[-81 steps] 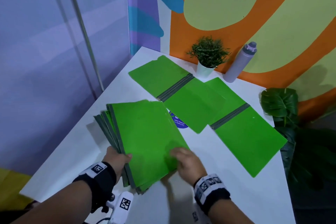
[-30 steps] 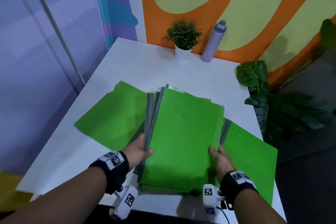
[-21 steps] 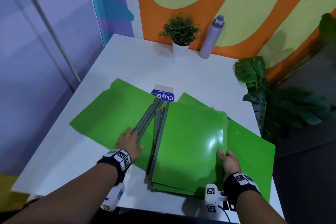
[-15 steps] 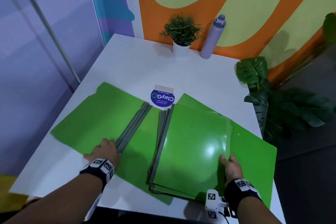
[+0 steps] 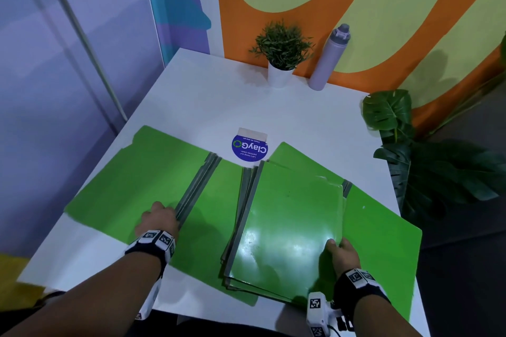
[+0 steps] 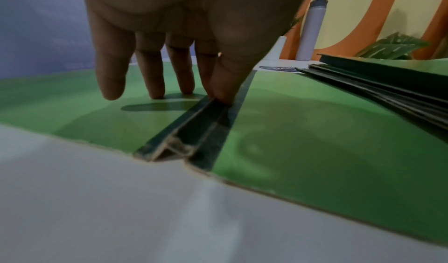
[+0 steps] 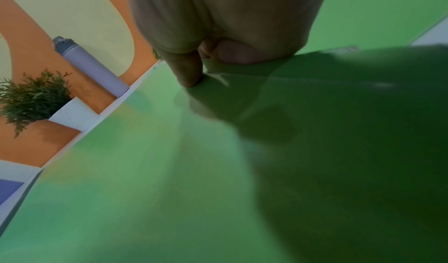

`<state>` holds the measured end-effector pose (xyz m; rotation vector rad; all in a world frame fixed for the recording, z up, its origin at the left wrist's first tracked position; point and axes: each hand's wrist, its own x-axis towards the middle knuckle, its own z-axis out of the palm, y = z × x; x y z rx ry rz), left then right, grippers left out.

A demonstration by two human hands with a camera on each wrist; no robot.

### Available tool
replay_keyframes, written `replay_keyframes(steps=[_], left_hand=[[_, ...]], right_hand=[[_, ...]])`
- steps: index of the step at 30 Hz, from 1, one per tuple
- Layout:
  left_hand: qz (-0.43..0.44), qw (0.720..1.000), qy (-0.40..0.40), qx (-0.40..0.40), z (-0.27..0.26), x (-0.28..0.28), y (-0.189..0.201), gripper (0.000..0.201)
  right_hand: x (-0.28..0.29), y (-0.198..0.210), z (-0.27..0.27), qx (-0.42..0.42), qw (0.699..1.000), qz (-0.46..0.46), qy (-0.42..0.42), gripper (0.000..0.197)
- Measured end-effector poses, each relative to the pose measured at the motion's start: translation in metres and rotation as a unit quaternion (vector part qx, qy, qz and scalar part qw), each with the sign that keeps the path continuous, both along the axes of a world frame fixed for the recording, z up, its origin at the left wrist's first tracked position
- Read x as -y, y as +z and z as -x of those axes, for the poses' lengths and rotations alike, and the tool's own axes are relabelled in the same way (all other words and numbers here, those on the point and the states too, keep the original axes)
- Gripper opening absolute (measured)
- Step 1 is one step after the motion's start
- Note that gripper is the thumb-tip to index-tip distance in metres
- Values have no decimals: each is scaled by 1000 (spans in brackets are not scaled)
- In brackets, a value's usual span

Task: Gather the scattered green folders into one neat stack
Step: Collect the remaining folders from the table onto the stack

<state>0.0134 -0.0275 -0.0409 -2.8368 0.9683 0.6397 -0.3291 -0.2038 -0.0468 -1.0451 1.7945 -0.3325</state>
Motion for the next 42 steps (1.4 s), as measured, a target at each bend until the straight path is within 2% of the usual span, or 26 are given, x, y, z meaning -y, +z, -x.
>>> replay_keyframes(steps=[3, 6, 10, 12, 15, 17, 19, 23, 24, 27, 30, 32, 35, 37, 39, 42], left_hand=[[-2, 1000, 10, 0, 2, 5, 8, 22], [96, 994, 55, -3, 0, 14, 28, 16], [267, 956, 113, 38, -21, 26, 88, 7], [304, 942, 119, 80, -31, 28, 120, 5], [370, 917, 124, 83, -31, 25, 157, 3], [422, 892, 146, 72, -26, 24, 165, 10], [450, 877, 167, 33, -23, 25, 157, 18], [379, 905, 178, -73, -13, 23, 112, 31], [370, 905, 190, -89, -9, 22, 104, 31], [401, 883, 228, -87, -9, 18, 106, 30], [445, 863, 227, -67, -20, 16, 125, 30], [455, 862, 216, -62, -28, 18, 133, 28], [407, 892, 184, -77, -32, 23, 121, 28], [355, 914, 162, -110, -23, 26, 100, 29], [287, 937, 139, -144, -6, 27, 73, 29], [202, 953, 124, -188, 23, 24, 38, 30]], right_hand=[[0, 0, -2, 27, 999, -11, -20, 38], [3, 8, -6, 64, 996, -15, -52, 50], [13, 20, -7, 85, 994, 11, -61, 54], [18, 25, -8, 98, 993, 27, -60, 55], [19, 25, -13, 96, 993, 43, -49, 52], [14, 22, -18, 80, 995, 38, -36, 51], [8, 19, -26, 70, 997, 34, -18, 52], [-1, 17, -37, 80, 997, 1, -1, 48], [-2, 19, -38, 82, 997, -8, 0, 48], [-3, 21, -36, 71, 997, -6, 2, 48], [-2, 20, -33, 57, 998, -9, 1, 47], [-4, 25, -36, 64, 998, -15, -3, 46], [-5, 32, -44, 98, 994, -46, -20, 51], [-7, 33, -49, 130, 986, -98, -44, 68], [-7, 31, -53, 159, 980, -114, -34, 85], [-12, 35, -63, 159, 983, -91, 13, 82]])
